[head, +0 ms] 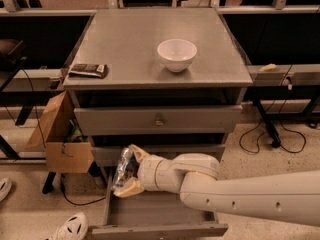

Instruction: Pick redbull can from bottom drawer and place on counter

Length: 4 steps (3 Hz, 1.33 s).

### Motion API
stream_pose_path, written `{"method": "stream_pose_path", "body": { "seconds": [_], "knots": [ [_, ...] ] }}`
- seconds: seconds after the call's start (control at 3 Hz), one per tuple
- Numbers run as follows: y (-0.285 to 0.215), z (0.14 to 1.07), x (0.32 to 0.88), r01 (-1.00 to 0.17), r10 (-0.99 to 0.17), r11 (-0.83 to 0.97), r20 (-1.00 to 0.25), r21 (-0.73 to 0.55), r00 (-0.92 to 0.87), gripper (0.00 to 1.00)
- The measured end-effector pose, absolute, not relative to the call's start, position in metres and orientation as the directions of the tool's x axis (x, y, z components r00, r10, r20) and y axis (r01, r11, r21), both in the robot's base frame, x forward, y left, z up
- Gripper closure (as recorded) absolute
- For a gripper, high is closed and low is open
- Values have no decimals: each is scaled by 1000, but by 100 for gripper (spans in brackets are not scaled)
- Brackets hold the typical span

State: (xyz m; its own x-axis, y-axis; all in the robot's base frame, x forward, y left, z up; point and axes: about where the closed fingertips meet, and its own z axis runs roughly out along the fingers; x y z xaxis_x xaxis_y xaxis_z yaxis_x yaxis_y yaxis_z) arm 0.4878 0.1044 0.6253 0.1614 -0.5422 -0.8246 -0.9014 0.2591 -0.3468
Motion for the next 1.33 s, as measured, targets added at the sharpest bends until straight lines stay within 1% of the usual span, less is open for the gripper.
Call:
{"method": "stream_pose_path", "body": {
  "seconds": [0.33, 0.67, 1.0, 1.33],
  "knots": [
    [114, 656, 486, -886, -549, 251, -811, -390, 201, 100],
    [114, 653, 486, -888, -548, 252, -813, -386, 198, 100],
    [117, 679, 499, -869, -554, 242, -797, -432, 242, 100],
    [106, 736, 528, -814, -620, 249, -732, -525, 283, 100]
  ]
}}
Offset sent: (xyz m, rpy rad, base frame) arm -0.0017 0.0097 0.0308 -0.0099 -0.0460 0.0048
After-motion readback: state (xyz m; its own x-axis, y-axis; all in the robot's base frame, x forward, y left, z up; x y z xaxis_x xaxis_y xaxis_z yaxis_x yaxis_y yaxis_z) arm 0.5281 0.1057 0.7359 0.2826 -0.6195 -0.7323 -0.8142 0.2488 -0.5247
